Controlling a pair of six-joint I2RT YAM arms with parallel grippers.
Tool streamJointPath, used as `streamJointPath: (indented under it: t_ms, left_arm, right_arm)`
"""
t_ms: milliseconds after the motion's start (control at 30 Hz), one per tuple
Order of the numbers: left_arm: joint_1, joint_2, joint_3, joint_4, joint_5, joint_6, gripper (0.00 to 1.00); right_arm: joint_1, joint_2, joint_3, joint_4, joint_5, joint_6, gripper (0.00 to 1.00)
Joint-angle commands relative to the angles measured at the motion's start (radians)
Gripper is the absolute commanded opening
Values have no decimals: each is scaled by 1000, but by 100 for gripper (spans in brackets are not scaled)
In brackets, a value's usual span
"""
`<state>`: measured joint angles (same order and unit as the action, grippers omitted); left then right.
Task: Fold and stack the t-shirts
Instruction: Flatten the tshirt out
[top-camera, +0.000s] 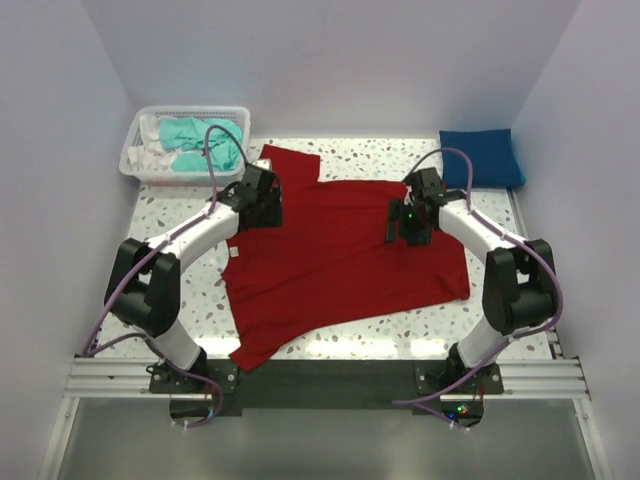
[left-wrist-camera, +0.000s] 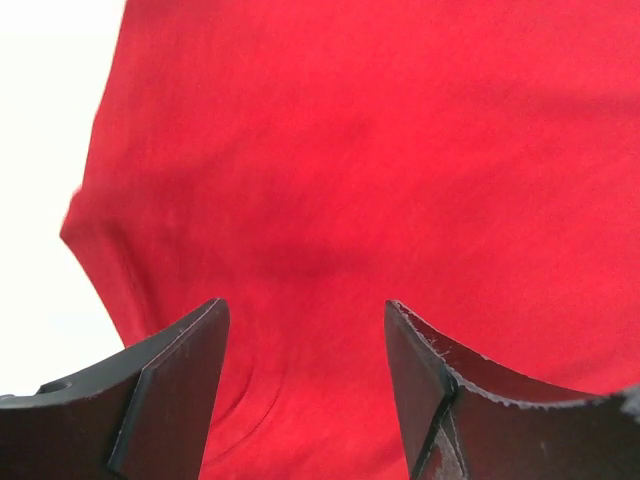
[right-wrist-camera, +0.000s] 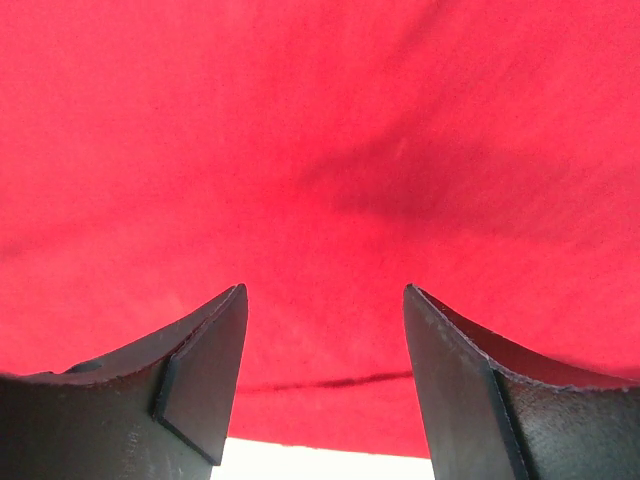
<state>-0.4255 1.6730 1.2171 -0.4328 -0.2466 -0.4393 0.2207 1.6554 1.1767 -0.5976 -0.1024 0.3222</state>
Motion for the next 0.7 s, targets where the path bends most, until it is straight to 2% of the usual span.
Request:
streamJointPath:
  t_ms: [0,133,333,667]
  left_arm:
    - [11,-38,-147,-1,26,-39,68]
    - [13,-33,-231,28,29,-44,68]
    - [30,46,-245,26,-11,-41,67]
    - [117,79,-220,3,-85,0,65]
  right_arm:
    - [38,-49,-86,28,-34,38,67]
    - [54,-68,-155,56,-22,63,67]
    - [55,-72,-199,61,3,71,68]
    - [28,-146,-224,-65,225,80,68]
